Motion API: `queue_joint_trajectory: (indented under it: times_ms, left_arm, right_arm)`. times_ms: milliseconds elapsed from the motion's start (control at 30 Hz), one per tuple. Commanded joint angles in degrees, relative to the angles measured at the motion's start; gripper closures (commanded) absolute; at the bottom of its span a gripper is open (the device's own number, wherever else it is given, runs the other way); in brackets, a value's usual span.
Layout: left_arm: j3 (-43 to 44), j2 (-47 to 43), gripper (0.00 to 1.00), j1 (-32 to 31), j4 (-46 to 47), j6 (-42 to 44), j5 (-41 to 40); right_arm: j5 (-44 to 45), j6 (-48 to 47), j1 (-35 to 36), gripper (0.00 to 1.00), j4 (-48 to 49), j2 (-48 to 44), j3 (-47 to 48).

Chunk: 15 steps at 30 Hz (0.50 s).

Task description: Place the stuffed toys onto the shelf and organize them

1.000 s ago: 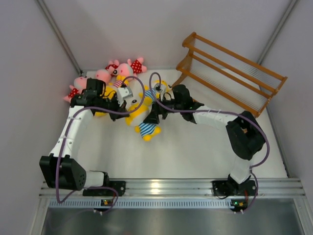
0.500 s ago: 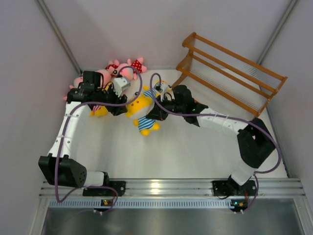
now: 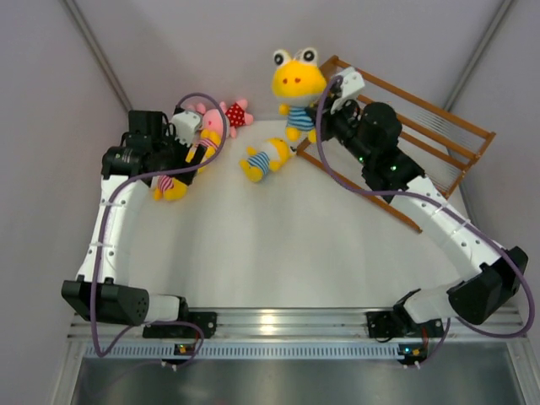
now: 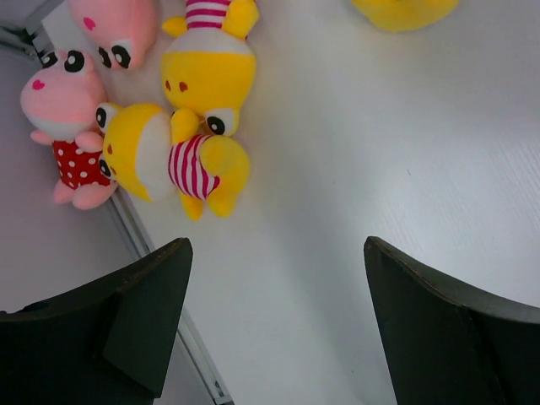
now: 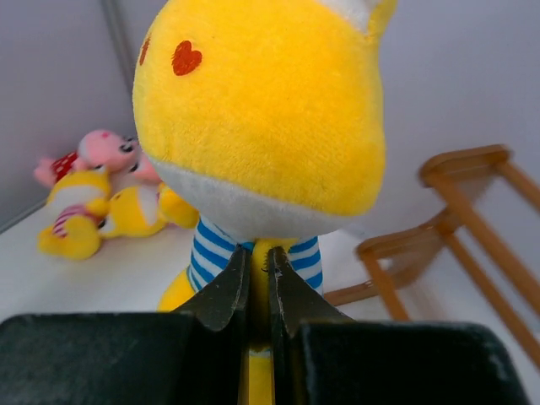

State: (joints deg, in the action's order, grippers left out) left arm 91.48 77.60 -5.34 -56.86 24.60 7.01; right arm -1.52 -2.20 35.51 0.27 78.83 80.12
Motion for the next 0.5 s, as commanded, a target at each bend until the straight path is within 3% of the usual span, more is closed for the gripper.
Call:
queue_joint_trajectory:
  times_ms: [0,300,467]
  left_arm:
    - [-1.39,-1.49,0.11,0.07,0.87,-2.45,-5.42]
    - [-6.23,-1.23,0.12,0.07,0.87,-3.33,-4.28]
    - [-6.58,0.09,0.12,0.07,0.87,-3.51,-3.49]
  right_arm:
    - [7.76,-5.01,-4.73,1.0,4.03,0.27,7.13]
    - [8.99,0.08,-15.99,1.0,4.39,12.48,22.52]
    - [7.5,4.27,-19.15,1.0,3.0,16.96,25.69]
